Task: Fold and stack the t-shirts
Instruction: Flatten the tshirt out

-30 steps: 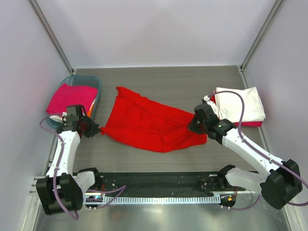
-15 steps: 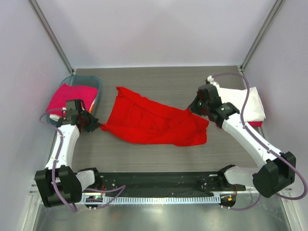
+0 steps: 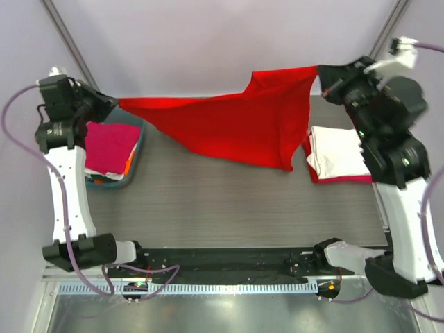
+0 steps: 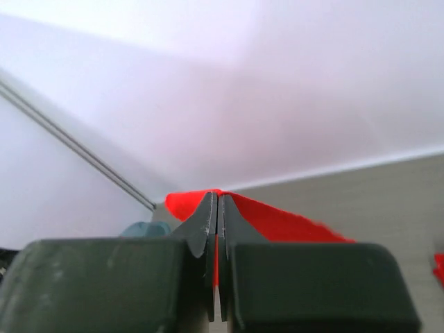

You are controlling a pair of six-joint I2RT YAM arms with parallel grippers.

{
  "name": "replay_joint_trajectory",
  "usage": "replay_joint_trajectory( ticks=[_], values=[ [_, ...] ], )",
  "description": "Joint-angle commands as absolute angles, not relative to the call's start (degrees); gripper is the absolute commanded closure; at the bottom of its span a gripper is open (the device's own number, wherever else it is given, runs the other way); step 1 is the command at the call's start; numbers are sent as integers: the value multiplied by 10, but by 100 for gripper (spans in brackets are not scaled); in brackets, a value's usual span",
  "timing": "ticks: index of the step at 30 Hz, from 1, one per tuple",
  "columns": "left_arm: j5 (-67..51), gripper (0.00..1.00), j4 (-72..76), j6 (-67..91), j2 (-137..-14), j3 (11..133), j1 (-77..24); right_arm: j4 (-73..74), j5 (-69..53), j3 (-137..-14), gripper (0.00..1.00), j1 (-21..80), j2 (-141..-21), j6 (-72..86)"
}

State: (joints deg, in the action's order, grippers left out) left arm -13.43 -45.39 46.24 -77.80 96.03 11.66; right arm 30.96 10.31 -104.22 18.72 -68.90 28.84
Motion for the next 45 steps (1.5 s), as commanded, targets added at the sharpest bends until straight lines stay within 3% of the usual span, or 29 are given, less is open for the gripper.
replay_joint_trajectory(
  ticks=[1,7,13,19,27,31,34,37,42,45],
  values=[
    [-186,100,-471,460,-698,1034,126,299,93,-1077,99,187,-593,240],
    [-192,100,-427,517,-567,1014,125,256,38,-1027,99,187,-422,229],
    [-192,100,-452,580,-512,1014,125,262,45,-1069,99,187,-375,206],
    [-181,100,-459,603,-536,1013,126,265,85,-1086,99,187,-439,199],
    [-183,100,-366,617,-625,858,125,268,172,-1050,99,187,-596,207],
    [-191,100,-313,628,-676,831,122,272,163,-1094,99,185,-703,222],
    [-188,100,-282,640,-735,866,121,272,112,-1168,99,164,-759,261],
    [-221,100,-272,669,-830,980,123,272,14,-1293,99,118,-863,310],
    [-284,100,-169,736,-948,1202,126,231,-223,-1556,99,-57,-1049,514],
    [-290,100,-149,750,-985,1290,129,123,-276,-1529,99,-123,-1045,611]
  ],
)
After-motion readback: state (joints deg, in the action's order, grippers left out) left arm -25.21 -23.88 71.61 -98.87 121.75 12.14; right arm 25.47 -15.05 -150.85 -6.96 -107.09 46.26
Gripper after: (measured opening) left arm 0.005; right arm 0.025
